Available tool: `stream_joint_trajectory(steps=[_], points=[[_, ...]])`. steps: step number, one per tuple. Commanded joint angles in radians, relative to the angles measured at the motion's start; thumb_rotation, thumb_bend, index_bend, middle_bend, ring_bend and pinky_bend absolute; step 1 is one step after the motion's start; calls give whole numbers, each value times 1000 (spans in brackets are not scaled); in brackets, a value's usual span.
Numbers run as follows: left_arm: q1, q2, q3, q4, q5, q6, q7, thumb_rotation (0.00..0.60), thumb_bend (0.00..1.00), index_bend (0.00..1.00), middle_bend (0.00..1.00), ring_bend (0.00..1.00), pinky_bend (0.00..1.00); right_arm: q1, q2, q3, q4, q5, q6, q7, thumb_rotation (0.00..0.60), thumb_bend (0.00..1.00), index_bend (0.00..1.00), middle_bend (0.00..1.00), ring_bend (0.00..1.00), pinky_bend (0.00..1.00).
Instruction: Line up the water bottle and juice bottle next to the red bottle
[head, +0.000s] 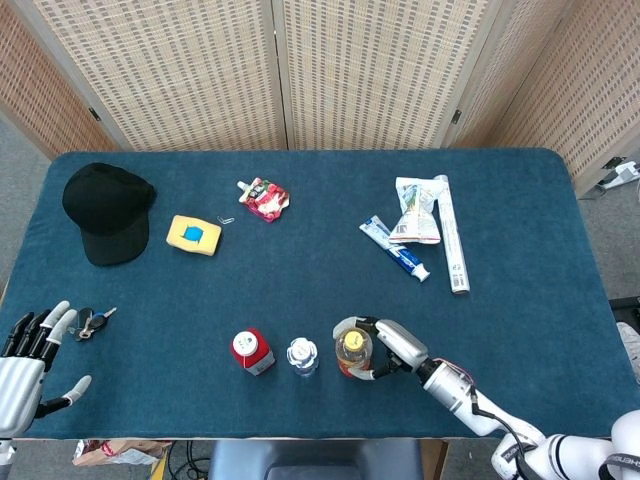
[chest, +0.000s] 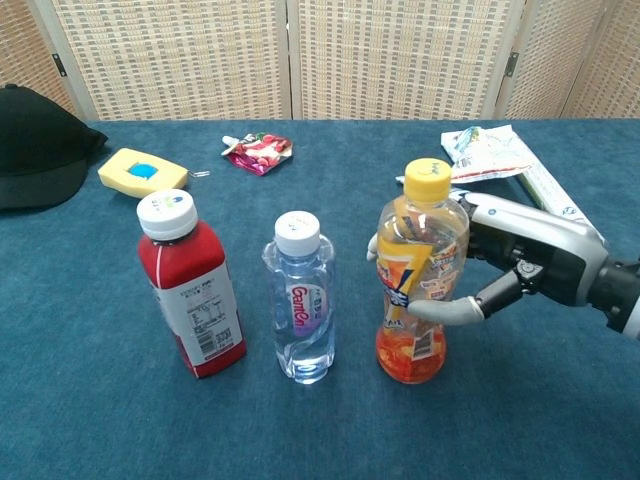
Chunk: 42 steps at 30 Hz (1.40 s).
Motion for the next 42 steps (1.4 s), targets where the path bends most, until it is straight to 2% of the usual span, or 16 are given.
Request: stream_joint_trajectory(steps=[1,6,8,16,21,28,33,39,42], points=[[0,0,0,-1,1,0,1,600,185,49,39,22,12,2,5,-4,0,-4,6,1,600,236,221,194,142,125],[-1,1,0,-4,4,1,4,600,185,49,39,22,12,4,24,-15,-8,-17,18,-1,600,235,37,65,24,12],[-1,1,-1,-5,4,1,5,600,185,49,39,22,12,-1,36,-18,-15,-21,33,1,600,234,2,20,5,1],[-8,4,-7,-10,-3,-8,9,600,186,49,39,22,12,-54,156,-24,-86,-26,146,-50,600,243,0,0,0,0],[-15,-2,-13,-3,-13,-17,6,600,185,49,39,22,11,-113,246,-22,-144,2,213,-167,600,338,0,21,0,0],[-28,-4,-23,8,-31,-36,1,600,185,49,39,22,11,-228,352,5,-249,90,335,-343,600,353,26,108,9,0],[-35,-8,-27,16,-41,-47,-3,600,185,49,39,22,12,-304,402,15,-260,132,406,-481,600,353,108,165,47,0],[-45,-18,-32,24,-53,-61,-1,600,185,49,39,22,12,-370,458,5,-261,163,431,-620,600,353,112,169,51,0],[-51,-26,-35,30,-58,-68,2,600,185,49,39,22,12,-400,458,6,-251,171,452,-668,600,352,112,169,51,0]])
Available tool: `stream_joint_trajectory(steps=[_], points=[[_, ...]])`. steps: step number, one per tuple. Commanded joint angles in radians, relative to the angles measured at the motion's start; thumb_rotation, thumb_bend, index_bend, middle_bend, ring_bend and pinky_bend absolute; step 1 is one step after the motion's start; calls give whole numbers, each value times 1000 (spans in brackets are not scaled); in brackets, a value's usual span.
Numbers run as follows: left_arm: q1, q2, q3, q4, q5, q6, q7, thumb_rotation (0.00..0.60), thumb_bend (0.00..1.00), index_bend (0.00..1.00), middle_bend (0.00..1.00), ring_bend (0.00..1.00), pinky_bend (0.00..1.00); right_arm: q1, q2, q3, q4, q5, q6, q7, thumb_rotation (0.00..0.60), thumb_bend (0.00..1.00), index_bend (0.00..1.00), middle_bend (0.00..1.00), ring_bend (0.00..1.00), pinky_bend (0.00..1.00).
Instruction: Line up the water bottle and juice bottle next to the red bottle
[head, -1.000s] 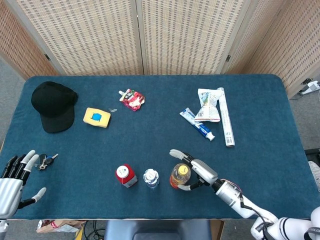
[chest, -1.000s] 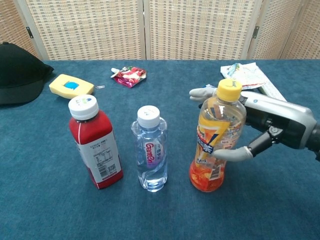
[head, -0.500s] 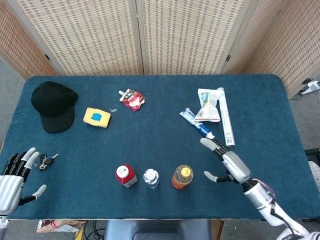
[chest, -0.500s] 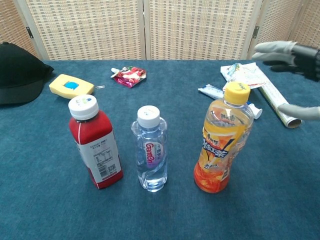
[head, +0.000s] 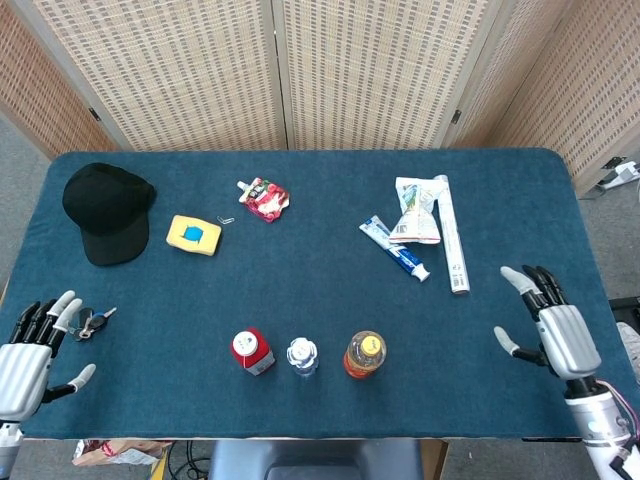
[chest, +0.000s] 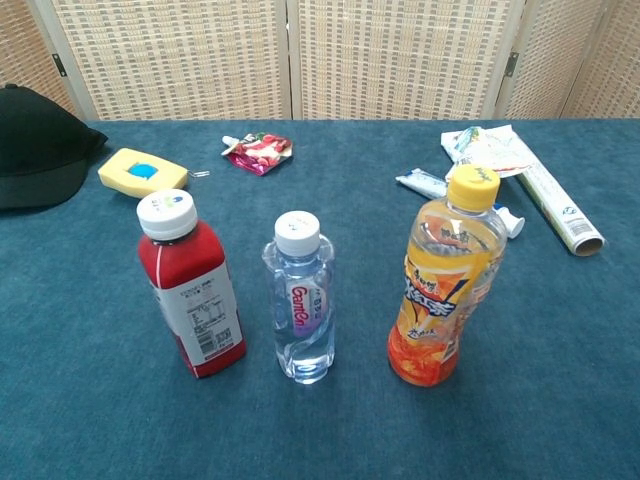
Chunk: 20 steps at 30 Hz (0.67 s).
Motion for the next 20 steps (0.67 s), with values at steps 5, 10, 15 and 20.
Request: stream_joint_trajectory(steps=[5,10,15,20], points=[[-10,-12,-4,8,-1,-7,5,600,185,49,39,22,12,-83,7,-9,23,9,47,-66,600,353,112,169,51,0],[-12,-20,-4,12,-1,-6,9,600,186,49,39,22,12,-123,8,-20,25,5,54,-82,600,352,112,169,51,0],[-13,-22,-8,9,-3,-1,13,600,185,49,39,22,12,-152,27,-27,7,-10,60,-51,600,352,112,169,51,0],[-15,-24,-6,5,-2,-1,18,600,186,49,39,22,12,-177,38,-23,-5,-15,71,-34,600,352,112,169,51,0]])
